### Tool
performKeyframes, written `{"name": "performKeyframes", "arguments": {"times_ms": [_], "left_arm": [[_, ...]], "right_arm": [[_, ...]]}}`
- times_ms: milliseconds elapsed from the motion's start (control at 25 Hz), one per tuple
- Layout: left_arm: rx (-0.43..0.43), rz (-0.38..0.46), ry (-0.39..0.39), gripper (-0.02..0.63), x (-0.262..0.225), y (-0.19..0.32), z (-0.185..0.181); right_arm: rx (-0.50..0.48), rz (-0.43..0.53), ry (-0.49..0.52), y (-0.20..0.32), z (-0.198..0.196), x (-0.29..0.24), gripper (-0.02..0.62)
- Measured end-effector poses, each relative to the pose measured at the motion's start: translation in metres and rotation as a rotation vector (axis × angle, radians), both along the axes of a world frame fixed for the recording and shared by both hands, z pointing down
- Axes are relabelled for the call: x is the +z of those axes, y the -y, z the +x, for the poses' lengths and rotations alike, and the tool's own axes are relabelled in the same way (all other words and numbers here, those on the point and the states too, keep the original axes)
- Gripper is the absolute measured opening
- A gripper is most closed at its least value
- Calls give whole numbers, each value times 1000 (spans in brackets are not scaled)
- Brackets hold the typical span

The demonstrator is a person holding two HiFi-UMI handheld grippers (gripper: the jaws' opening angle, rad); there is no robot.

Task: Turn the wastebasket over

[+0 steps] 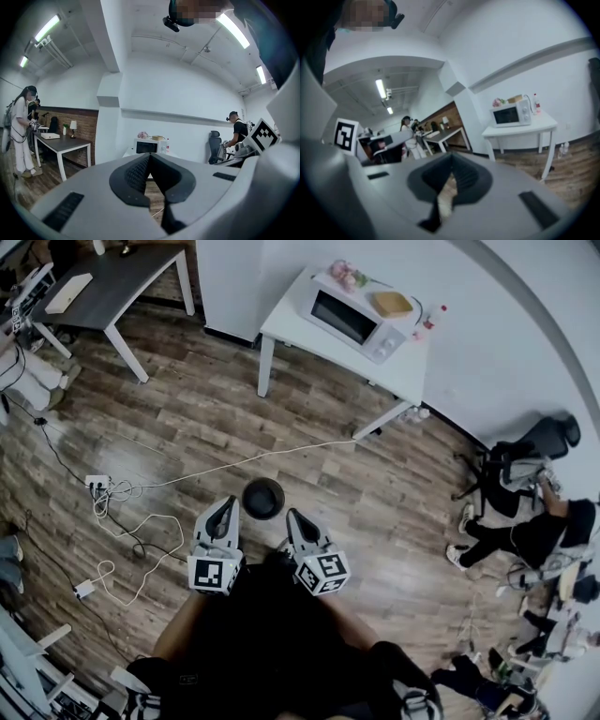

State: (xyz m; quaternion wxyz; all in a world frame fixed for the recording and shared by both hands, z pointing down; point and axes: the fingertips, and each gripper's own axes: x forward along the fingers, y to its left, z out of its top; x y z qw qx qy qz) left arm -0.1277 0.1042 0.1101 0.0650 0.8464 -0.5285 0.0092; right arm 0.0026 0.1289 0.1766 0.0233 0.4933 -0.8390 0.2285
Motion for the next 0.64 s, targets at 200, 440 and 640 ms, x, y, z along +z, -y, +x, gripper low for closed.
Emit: {"name": "performKeyframes", "arguments": {"times_ms": [200, 440, 640], "left_arm": [[0, -11, -5, 34, 6, 6, 3], [-9, -3, -2, 34, 5, 10, -1], [-19, -5, -8, 34, 6, 13, -7]], "right_arm": [[0, 5, -11, 12, 3, 2, 32], [-5, 11, -20, 17, 1, 0, 32], [-6, 10, -24, 20, -4, -2, 32]]}}
